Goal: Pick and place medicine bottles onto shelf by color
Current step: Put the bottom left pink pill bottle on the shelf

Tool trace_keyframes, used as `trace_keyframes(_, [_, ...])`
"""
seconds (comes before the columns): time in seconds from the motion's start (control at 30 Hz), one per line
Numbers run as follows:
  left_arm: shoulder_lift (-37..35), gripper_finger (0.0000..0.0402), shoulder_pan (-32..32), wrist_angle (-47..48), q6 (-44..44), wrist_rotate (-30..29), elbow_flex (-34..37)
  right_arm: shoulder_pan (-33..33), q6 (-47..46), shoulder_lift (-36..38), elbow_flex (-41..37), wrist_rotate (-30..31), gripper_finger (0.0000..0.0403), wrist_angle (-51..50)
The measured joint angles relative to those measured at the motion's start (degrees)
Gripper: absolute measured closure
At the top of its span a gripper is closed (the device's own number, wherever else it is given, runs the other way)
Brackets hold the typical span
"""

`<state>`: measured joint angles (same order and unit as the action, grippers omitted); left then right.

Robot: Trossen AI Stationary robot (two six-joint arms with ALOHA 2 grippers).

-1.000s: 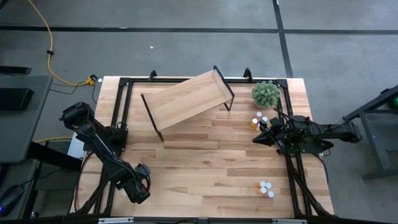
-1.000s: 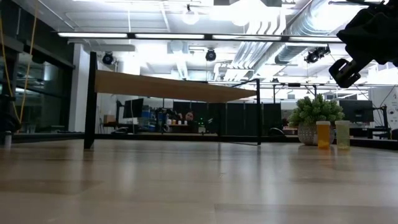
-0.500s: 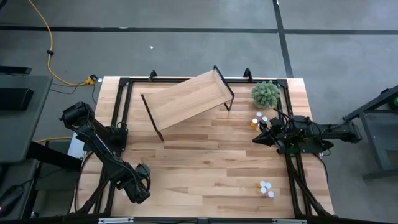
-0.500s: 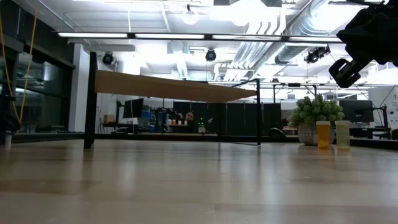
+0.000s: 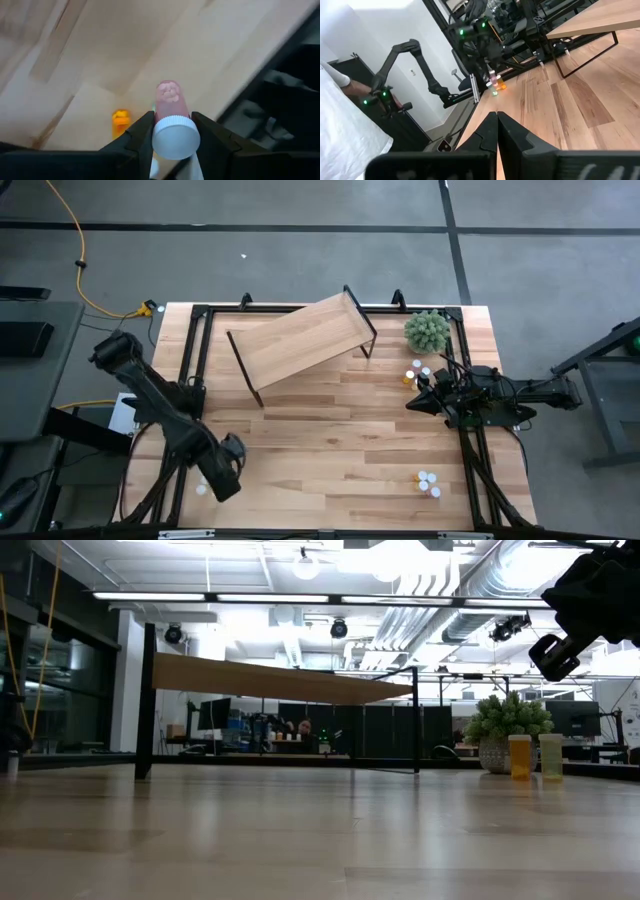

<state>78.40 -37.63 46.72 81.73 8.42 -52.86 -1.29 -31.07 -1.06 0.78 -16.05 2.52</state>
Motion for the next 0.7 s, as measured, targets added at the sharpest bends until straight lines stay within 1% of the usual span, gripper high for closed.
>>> trace_keyframes(0.07, [-3.6, 0.0290, 3.3, 0.2, -2.0, 0.6, -0.3, 0.0, 0.0, 0.0, 0.0, 0.0, 0.0403, 0.0])
trace_keyframes(0.17, [-8.9, 0.0290, 8.6, 0.8, -5.1, 0.6, -2.5, 0.0, 0.0, 0.0, 0.0, 0.0, 0.0403, 0.0])
trace_keyframes(0.33, [-14.8, 0.0293, 18.1, 5.0, -12.4, 0.3, -10.3, 0.0, 0.0, 0.0, 0.0, 0.0, 0.0403, 0.0])
trace_keyframes(0.5, [-14.7, 0.0294, 27.4, 14.4, -24.3, -1.0, -21.2, 0.0, 0.0, 0.0, 0.0, 0.0, 0.0403, 0.0])
trace_keyframes(0.7, [-9.2, 0.0295, 38.8, 27.5, -42.3, -1.2, -32.5, 0.0, 0.0, 0.0, 0.0, 0.0, 0.0403, 0.0])
